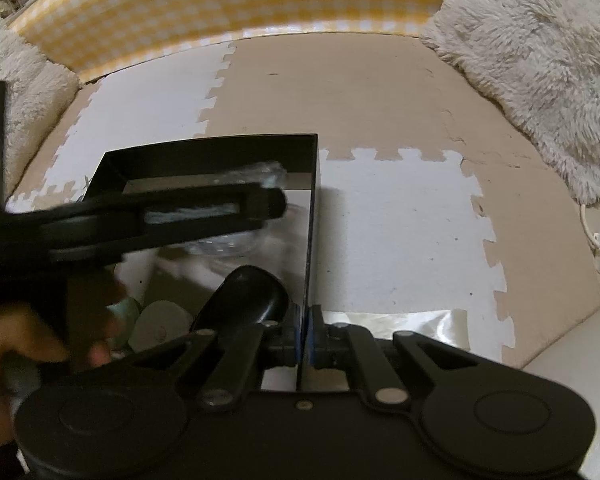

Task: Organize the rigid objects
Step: 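Carry the clear parts case into the black box and open the left gripper, then move the left gripper to the 'UV GEL POLISH' box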

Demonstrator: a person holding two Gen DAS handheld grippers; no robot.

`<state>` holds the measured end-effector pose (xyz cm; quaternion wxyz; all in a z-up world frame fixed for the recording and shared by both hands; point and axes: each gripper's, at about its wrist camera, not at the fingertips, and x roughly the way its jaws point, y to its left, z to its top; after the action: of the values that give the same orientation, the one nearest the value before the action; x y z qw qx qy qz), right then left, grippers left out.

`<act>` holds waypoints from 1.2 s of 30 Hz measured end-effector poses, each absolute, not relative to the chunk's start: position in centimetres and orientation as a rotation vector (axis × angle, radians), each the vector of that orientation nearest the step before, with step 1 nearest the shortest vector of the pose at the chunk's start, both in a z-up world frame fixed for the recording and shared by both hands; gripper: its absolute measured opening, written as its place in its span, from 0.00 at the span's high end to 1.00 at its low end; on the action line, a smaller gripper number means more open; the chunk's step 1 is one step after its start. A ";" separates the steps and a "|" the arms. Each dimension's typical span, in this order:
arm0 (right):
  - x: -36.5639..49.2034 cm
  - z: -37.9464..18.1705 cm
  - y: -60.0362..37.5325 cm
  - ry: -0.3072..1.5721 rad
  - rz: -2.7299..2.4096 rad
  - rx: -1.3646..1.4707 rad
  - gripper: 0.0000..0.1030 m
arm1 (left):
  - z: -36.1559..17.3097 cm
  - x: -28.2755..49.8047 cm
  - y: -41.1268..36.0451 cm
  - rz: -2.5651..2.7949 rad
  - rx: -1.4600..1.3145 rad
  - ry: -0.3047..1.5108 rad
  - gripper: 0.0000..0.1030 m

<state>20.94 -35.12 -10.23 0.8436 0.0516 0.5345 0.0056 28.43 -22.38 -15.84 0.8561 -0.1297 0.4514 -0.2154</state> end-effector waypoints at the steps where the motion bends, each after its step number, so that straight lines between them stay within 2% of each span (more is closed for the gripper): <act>1: 20.9 -10.2 -35.1 1.128 0.013 0.108 0.96 | -16.1 28.6 -22.5 -0.444 -0.278 0.949 0.29; 7: 21.0 -10.3 -35.0 1.131 0.014 0.094 0.96 | -16.3 29.5 -23.2 -0.451 -0.298 0.971 0.24; 15: 21.1 -10.4 -35.2 1.130 0.018 0.102 0.96 | -16.0 28.8 -22.7 -0.458 -0.230 0.987 0.24; 29: 21.0 -10.5 -35.3 1.122 0.016 0.111 0.96 | -13.6 26.4 -21.0 -0.472 -0.122 0.973 0.01; 36: 20.8 -10.5 -35.4 1.115 0.020 0.118 0.95 | -11.0 24.7 -19.8 -0.486 -0.080 0.928 0.00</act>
<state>20.83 -35.44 -10.53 0.8468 0.0558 0.5289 0.0093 24.65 -19.79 -10.99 0.8651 -0.0383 0.4430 -0.2322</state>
